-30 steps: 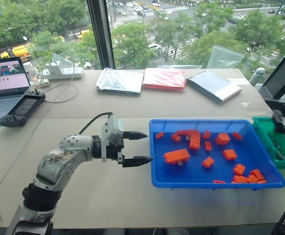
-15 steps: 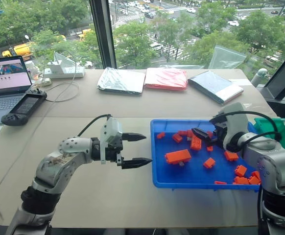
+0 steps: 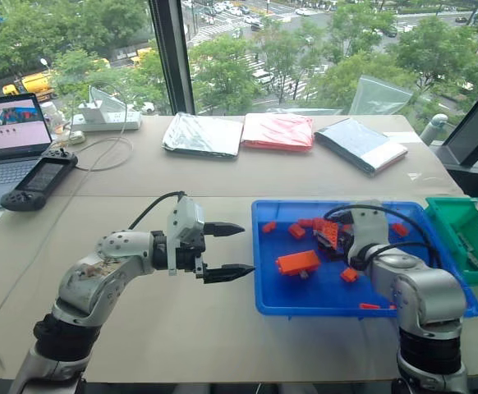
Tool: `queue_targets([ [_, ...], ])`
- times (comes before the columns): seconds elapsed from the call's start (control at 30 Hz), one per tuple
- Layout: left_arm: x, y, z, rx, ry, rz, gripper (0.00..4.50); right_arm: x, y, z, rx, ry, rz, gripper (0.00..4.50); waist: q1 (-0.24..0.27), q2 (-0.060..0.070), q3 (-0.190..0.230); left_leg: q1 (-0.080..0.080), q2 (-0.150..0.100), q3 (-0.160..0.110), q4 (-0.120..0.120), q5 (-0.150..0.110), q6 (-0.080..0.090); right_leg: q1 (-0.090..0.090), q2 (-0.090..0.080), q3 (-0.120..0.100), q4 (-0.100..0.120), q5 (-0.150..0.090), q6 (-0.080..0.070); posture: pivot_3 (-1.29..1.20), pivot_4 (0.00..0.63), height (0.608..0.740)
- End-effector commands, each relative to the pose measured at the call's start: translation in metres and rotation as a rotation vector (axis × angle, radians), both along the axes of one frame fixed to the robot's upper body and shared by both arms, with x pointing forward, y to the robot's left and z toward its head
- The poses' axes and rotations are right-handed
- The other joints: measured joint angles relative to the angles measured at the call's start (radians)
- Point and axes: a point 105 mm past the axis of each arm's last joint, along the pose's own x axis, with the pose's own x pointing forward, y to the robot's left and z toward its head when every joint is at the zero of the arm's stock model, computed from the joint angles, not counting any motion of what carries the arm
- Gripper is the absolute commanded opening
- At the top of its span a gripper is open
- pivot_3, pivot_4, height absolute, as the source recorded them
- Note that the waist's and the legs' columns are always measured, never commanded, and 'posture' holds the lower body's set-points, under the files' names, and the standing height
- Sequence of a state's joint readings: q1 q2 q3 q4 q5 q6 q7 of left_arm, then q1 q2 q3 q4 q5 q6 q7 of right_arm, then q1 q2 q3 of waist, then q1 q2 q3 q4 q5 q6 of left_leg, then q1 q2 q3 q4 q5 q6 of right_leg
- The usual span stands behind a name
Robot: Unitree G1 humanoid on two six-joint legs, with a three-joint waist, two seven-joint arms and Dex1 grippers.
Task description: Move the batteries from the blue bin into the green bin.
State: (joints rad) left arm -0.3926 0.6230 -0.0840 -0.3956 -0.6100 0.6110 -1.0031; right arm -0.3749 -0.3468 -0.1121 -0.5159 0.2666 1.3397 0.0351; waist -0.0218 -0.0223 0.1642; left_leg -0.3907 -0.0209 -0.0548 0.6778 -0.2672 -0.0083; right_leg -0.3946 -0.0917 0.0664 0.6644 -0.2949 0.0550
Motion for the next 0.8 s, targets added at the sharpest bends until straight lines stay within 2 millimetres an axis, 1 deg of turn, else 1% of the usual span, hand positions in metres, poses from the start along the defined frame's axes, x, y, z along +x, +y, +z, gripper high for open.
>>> queue_targets([
  [0.03, -0.004, -0.002, 0.011, -0.018, -0.048, -0.026, 4.5, -0.002, 0.007, 0.006, -0.02, -0.031, 0.01, 4.46, -0.002, 0.0, 0.0, 0.0, 0.0, 0.0, 0.0, 0.0, 0.0, 0.0, 0.0, 0.0, 0.0, 0.0, 0.0, 0.0, 0.15, 0.74],
  [0.17, -0.004, -0.003, 0.011, -0.02, -0.048, -0.028, 4.5, 0.0, 0.008, 0.003, -0.023, -0.027, 0.0, 4.46, -0.005, 0.0, 0.0, 0.0, 0.0, 0.0, 0.0, 0.0, 0.0, 0.0, 0.0, 0.0, 0.0, 0.0, 0.0, 0.0, 0.15, 0.74],
  [0.27, -0.004, -0.003, 0.011, -0.021, -0.048, -0.026, 4.5, 0.002, 0.004, 0.0, -0.032, -0.026, -0.016, 4.46, -0.006, 0.0, 0.0, 0.0, 0.0, 0.0, 0.0, 0.0, 0.0, 0.0, 0.0, 0.0, 0.0, 0.0, 0.0, 0.0, 0.15, 0.74],
  [0.37, -0.003, -0.003, 0.012, -0.021, -0.05, -0.024, 4.5, 0.003, 0.002, -0.002, -0.033, -0.022, -0.023, 3.74, -0.008, 0.0, 0.0, 0.0, 0.0, 0.0, 0.0, 0.0, 0.0, 0.0, 0.0, 0.0, 0.0, 0.0, 0.0, 0.0, 0.15, 0.74],
  [0.4, -0.003, -0.003, 0.011, -0.021, -0.05, -0.024, 4.5, 0.004, 0.002, -0.002, -0.031, -0.025, -0.026, 3.33, -0.009, 0.0, 0.0, 0.0, 0.0, 0.0, 0.0, 0.0, 0.0, 0.0, 0.0, 0.0, 0.0, 0.0, 0.0, 0.0, 0.15, 0.74],
  [0.43, -0.003, -0.003, 0.011, -0.02, -0.05, -0.024, 4.5, 0.005, 0.002, -0.001, -0.029, -0.028, -0.029, 3.11, -0.011, 0.0, 0.0, 0.0, 0.0, 0.0, 0.0, 0.0, 0.0, 0.0, 0.0, 0.0, 0.0, 0.0, 0.0, 0.0, 0.15, 0.74],
  [0.47, -0.003, -0.003, 0.011, -0.02, -0.05, -0.023, 4.5, 0.005, 0.002, -0.001, -0.027, -0.03, -0.031, 2.65, -0.012, 0.0, 0.0, 0.0, 0.0, 0.0, 0.0, 0.0, 0.0, 0.0, 0.0, 0.0, 0.0, 0.0, 0.0, 0.0, 0.15, 0.74],
  [0.5, -0.003, -0.002, 0.011, -0.02, -0.049, -0.022, 4.5, 0.005, 0.001, -0.002, -0.028, -0.031, -0.033, 2.42, -0.013, 0.0, 0.0, 0.0, 0.0, 0.0, 0.0, 0.0, 0.0, 0.0, 0.0, 0.0, 0.0, 0.0, 0.0, 0.0, 0.15, 0.74],
  [0.57, -0.003, -0.002, 0.011, -0.02, -0.05, -0.02, 4.5, 0.006, 0.002, -0.002, -0.025, -0.032, -0.033, 1.61, -0.016, 0.0, 0.0, 0.0, 0.0, 0.0, 0.0, 0.0, 0.0, 0.0, 0.0, 0.0, 0.0, 0.0, 0.0, 0.0, 0.15, 0.74],
  [0.6, -0.003, -0.002, 0.011, -0.02, -0.051, -0.019, 4.5, 0.006, 0.001, -0.002, -0.026, -0.033, -0.034, 1.45, -0.017, 0.0, 0.0, 0.0, 0.0, 0.0, 0.0, 0.0, 0.0, 0.0, 0.0, 0.0, 0.0, 0.0, 0.0, 0.0, 0.15, 0.74],
  [0.7, -0.003, -0.002, 0.011, -0.019, -0.05, -0.019, 4.5, 0.006, 0.001, 0.0, -0.029, -0.041, -0.037, 1.44, -0.018, 0.0, 0.0, 0.0, 0.0, 0.0, 0.0, 0.0, 0.0, 0.0, 0.0, 0.0, 0.0, 0.0, 0.0, 0.0, 0.15, 0.74],
  [0.8, -0.003, -0.001, 0.011, -0.018, -0.049, -0.02, 4.5, 0.005, -0.006, 0.009, -0.023, -0.072, -0.055, 1.44, -0.019, 0.0, 0.0, 0.0, 0.0, 0.0, 0.0, 0.0, 0.0, 0.0, 0.0, 0.0, 0.0, 0.0, 0.0, 0.0, 0.15, 0.74],
])
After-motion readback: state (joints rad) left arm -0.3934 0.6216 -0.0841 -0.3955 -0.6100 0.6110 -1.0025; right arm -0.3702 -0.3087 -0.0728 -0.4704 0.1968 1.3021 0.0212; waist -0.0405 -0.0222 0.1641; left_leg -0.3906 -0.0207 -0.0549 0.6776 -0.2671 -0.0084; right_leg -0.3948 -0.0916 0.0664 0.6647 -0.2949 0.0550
